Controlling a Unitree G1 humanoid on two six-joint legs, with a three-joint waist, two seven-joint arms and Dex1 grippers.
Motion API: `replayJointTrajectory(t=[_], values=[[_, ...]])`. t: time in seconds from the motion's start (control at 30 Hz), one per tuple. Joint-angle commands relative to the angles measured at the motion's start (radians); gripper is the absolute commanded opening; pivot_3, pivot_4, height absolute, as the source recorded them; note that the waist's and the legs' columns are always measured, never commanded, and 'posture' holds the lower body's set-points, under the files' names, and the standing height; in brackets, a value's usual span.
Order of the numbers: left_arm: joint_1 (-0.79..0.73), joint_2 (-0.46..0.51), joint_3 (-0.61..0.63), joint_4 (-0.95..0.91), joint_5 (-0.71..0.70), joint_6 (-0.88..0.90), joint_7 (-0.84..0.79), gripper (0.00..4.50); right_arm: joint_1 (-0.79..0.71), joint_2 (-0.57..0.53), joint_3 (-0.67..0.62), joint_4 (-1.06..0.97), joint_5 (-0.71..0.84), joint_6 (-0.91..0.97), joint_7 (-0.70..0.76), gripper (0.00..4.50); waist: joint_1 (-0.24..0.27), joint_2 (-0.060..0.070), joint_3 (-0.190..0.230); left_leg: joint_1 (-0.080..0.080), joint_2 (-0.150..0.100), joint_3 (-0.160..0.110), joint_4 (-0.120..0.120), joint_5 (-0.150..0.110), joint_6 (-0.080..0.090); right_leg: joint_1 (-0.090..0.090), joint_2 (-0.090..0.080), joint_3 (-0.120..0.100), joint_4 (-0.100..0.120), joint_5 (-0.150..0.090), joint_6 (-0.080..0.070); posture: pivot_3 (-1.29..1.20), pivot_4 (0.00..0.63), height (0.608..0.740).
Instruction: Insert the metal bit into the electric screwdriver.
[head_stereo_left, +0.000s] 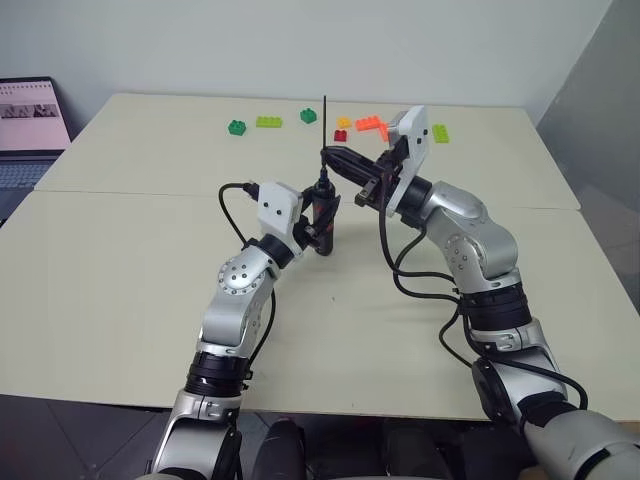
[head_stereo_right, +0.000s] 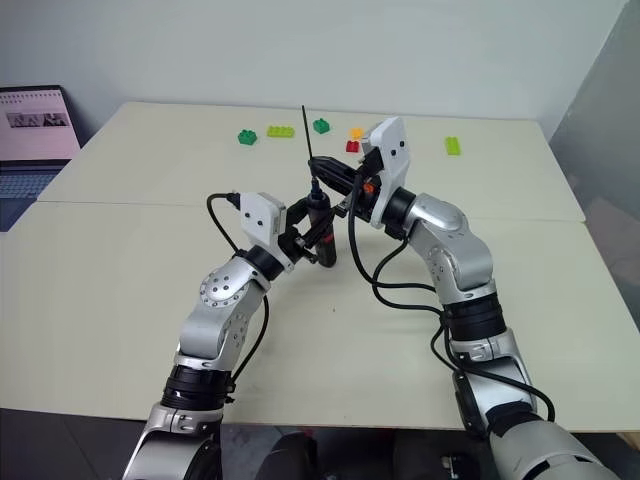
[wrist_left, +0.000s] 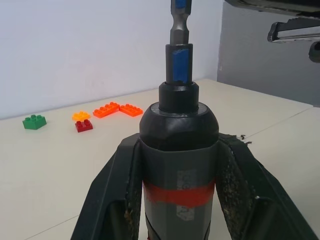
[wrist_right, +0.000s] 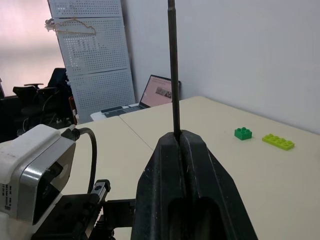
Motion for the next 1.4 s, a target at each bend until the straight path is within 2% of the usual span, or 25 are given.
replayJointTrajectory(t=[0.03,0.4,1.07,1.4], values=[[0.011,0.014,0.003,-0.008,0.014,0.009,0.004,1.66,-0.013,-0.005,0.005,-0.006,-0.005,0.0,0.013,0.0,0.0,0.0,0.0,0.0,0.0,0.0,0.0,0.0,0.0,0.0,0.0,0.0,0.0,0.0,0.0,0.0,0.15,0.74],[0.011,0.018,0.002,-0.007,0.015,0.004,-0.001,1.66,-0.03,-0.034,0.03,-0.02,-0.013,0.061,0.039,0.0,0.0,0.0,0.0,0.0,0.0,0.0,0.0,0.0,0.0,0.0,0.0,0.0,0.0,0.0,0.0,0.0,0.15,0.74],[0.009,0.019,0.005,-0.006,0.019,-0.001,0.005,1.66,-0.024,-0.04,0.041,-0.076,-0.036,0.2,-0.046,0.0,0.0,0.0,0.0,0.0,0.0,0.0,0.0,0.0,0.0,0.0,0.0,0.0,0.0,0.0,0.0,0.0,0.15,0.74],[0.008,0.02,0.007,-0.004,0.021,-0.001,0.009,1.66,-0.024,-0.062,0.043,-0.044,-0.04,0.18,-0.018,0.0,-0.001,0.0,0.0,0.0,0.0,0.0,0.0,0.0,0.0,0.0,0.0,0.0,0.0,0.0,0.0,0.0,0.15,0.74]])
